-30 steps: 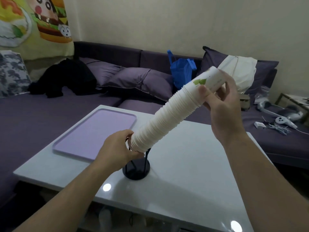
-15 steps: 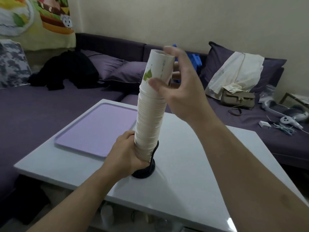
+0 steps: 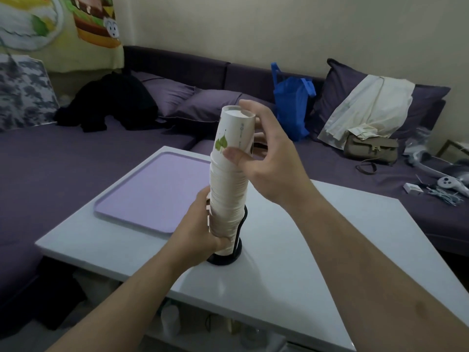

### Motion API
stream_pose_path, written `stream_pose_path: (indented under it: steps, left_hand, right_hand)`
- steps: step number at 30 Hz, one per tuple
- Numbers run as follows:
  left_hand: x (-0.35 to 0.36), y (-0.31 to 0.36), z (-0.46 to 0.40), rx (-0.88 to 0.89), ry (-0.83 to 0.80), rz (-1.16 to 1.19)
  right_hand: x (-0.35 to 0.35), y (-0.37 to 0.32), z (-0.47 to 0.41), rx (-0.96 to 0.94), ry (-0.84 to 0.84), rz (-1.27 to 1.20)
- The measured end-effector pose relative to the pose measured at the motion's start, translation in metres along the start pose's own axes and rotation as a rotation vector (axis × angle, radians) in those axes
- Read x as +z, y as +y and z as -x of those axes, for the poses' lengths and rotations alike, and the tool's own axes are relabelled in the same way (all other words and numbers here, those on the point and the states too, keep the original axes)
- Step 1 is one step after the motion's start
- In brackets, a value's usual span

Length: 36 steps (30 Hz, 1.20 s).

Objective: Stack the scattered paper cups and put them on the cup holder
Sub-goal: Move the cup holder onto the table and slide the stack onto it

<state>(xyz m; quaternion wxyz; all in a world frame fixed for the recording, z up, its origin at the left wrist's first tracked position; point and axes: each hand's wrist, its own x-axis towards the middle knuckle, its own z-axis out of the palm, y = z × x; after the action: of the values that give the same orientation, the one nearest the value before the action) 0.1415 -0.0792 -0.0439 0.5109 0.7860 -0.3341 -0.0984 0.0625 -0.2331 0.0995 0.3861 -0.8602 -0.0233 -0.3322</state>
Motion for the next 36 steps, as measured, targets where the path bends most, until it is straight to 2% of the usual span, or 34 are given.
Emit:
stream_pose_path:
  steps: [4,8,12,18,23,27,36]
  left_hand:
    - [0.002,-0.005,0.004,-0.102,-0.024,0.044]
    - [0.003,-0.007,0.005,-0.122,-0.025,0.047]
    - [0.001,-0.006,0.006,-0.143,-0.018,-0.027]
    - [0.001,-0.006,0.015,-0.212,-0.036,-0.144]
    - [0.005,0.001,0.021,-0.186,0.020,-0.276]
    - [-0.004,0.003,0.021,-0.195,-0.007,-0.322]
    - [-0.059,0.010,-0.011,-0.237,0.083,-0.337]
  right_hand:
    - [0.003,0.003,0.003,0.019,-0.010,-0.073]
    - [0.003,0.013,0.009,0.114,-0.018,-0.081]
    - [0.004,0.037,0.026,0.255,-0.177,-0.076]
    - [0.032,0.074,0.067,0.545,-0.403,0.130]
    - [0.052,0.089,0.089,0.514,-0.361,0.036]
    - [0.052,0.088,0.086,0.495,-0.370,0.049]
    - [0.080,0.073,0.033,0.411,-0.326,-0.008]
